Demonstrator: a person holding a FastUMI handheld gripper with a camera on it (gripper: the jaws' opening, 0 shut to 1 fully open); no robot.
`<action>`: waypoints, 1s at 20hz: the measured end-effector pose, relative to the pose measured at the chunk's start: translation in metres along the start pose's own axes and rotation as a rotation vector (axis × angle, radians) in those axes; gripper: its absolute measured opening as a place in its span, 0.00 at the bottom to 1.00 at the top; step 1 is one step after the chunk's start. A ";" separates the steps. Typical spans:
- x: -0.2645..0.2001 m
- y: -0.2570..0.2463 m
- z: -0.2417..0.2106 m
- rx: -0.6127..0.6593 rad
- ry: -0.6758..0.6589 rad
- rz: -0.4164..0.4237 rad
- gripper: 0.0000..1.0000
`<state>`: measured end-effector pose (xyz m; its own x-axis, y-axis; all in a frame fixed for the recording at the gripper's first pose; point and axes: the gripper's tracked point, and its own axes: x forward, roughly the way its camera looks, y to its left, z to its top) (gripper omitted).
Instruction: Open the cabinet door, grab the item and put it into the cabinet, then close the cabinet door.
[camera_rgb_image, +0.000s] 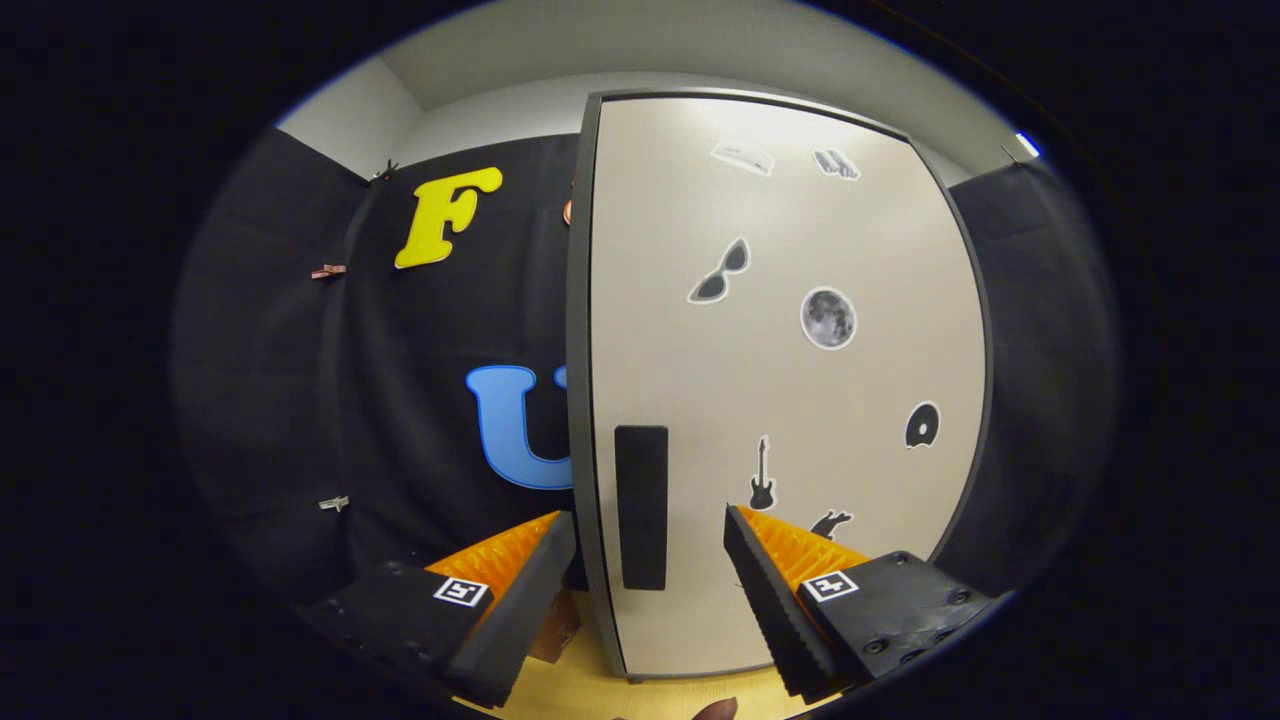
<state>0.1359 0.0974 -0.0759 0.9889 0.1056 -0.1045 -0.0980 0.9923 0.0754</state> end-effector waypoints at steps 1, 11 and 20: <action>0.011 0.001 -0.005 0.004 0.006 -0.007 0.97; 0.035 0.000 -0.012 -0.007 -0.023 -0.075 0.41; 0.025 -0.002 -0.012 -0.006 0.039 -0.004 0.22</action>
